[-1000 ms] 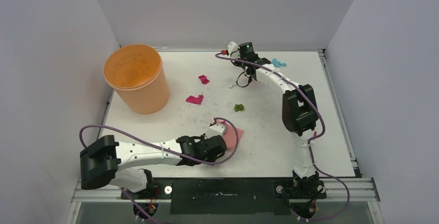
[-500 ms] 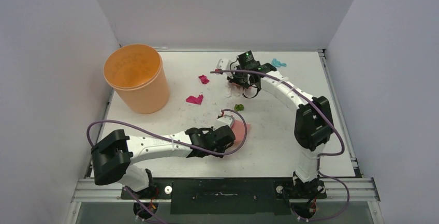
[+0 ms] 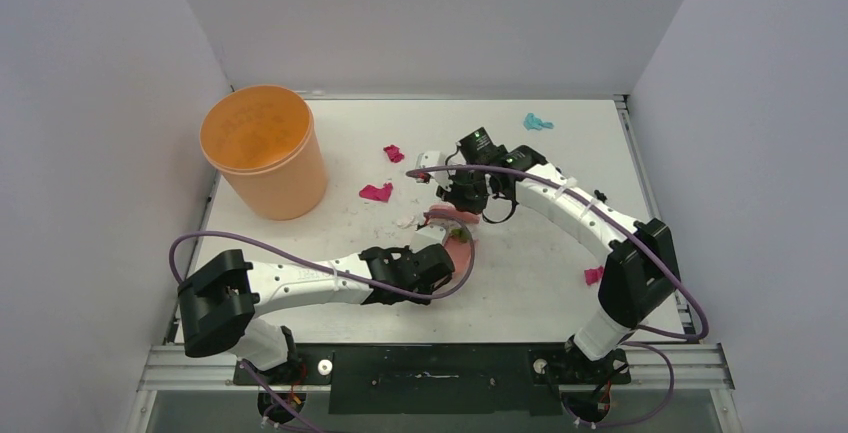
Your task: Sweep away the paper scraps from the table
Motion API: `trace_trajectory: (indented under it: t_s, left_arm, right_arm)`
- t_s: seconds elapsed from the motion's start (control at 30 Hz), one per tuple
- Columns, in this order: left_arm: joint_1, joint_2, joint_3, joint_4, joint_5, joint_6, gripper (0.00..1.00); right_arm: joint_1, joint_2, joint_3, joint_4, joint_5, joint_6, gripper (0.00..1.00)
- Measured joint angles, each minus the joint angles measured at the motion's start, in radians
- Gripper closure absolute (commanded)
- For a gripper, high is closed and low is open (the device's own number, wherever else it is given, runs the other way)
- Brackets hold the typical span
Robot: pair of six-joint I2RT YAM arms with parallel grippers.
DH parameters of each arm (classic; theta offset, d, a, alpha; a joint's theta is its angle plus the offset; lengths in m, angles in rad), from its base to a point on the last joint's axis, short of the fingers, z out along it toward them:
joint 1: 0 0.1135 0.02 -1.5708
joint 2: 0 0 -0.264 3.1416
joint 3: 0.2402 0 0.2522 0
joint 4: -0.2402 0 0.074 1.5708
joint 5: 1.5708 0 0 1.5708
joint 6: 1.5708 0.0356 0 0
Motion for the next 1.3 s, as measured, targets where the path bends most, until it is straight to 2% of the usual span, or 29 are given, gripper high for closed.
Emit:
trace_trajectory:
  t_s: [0.3, 0.4, 0.5, 0.6, 0.77, 1.0, 1.3]
  left_arm:
    - [-0.029, 0.0, -0.032, 0.038, -0.027, -0.017, 1.0]
    - [-0.059, -0.01, -0.069, 0.056, -0.056, -0.04, 1.0]
    - [-0.082, -0.062, -0.113, 0.053, -0.082, -0.066, 1.0]
    - [-0.091, -0.155, -0.137, 0.014, -0.107, -0.1, 1.0]
    - [-0.091, -0.317, -0.14, -0.096, -0.138, -0.159, 1.0]
    - [-0.091, -0.462, -0.158, -0.286, -0.141, -0.241, 1.0]
    - [-0.091, -0.517, -0.224, -0.415, -0.106, -0.309, 1.0]
  right_arm:
    - [-0.024, -0.002, 0.138, -0.238, -0.211, 0.209, 0.95]
    - [-0.085, -0.002, 0.193, -0.313, -0.294, 0.256, 0.95]
    - [-0.145, -0.001, 0.238, -0.346, -0.308, 0.27, 0.95]
    - [-0.17, -0.001, 0.298, -0.351, -0.282, 0.27, 0.95]
    - [-0.137, 0.028, 0.442, -0.31, -0.163, 0.24, 0.95]
    - [-0.011, 0.082, 0.369, -0.078, 0.103, 0.171, 0.95]
    - [0.082, 0.33, 0.447, 0.049, 0.188, 0.171, 0.95]
